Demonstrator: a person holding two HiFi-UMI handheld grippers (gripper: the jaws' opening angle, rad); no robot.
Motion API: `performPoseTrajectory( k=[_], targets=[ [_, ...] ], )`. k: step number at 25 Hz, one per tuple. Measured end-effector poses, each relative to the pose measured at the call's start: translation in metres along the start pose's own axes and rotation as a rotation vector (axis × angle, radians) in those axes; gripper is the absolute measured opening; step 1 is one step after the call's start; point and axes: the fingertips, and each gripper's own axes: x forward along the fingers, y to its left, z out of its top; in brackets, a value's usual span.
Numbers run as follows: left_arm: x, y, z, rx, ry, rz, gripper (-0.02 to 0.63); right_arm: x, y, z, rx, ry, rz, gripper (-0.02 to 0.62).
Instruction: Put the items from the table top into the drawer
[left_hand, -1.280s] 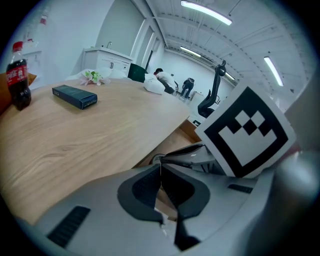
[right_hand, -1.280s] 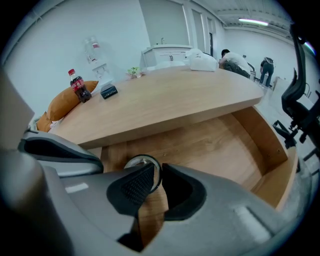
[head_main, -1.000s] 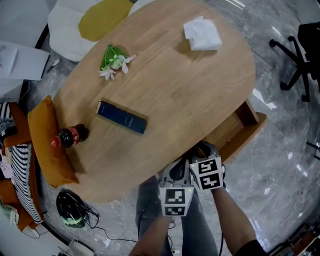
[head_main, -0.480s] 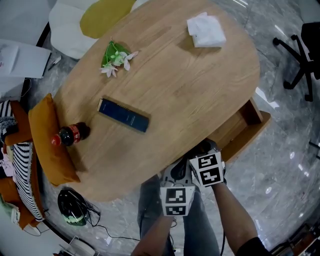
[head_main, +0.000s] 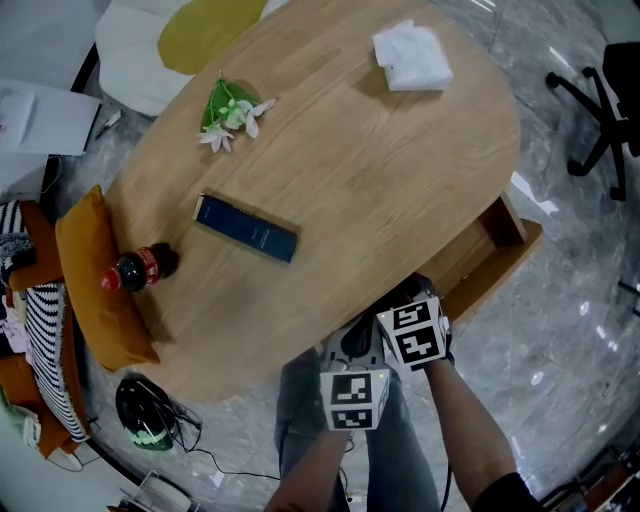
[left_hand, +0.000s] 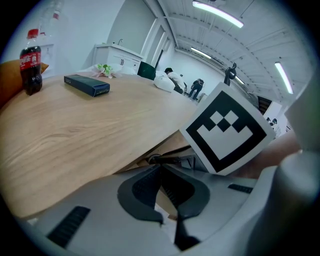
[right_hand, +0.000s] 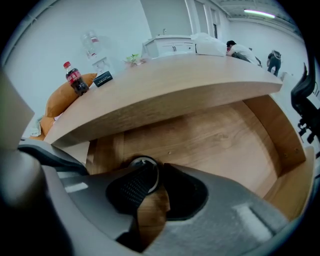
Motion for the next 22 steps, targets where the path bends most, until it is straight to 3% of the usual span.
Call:
performPoseTrajectory(
  k=[8,14,22],
  targets=[
    [-0.002,-0.01,0.002,0.012,0.002,-0.032,0.011,-0.013,-0.004,0.004,0.061,-0.03,0.008,0.115],
    [-0.013,-0.026,0.008,0.028,0.011,-0.065,0.011,-0.044,-0.013,0.008,0.068,-0.056,-0.033,0.118],
    [-0.043,-0.038,0.045,0.067,-0.026,-0.085,0.011,-0.102,-0.011,0.025,0.088,-0.113,-0.048,0.146]
  ],
)
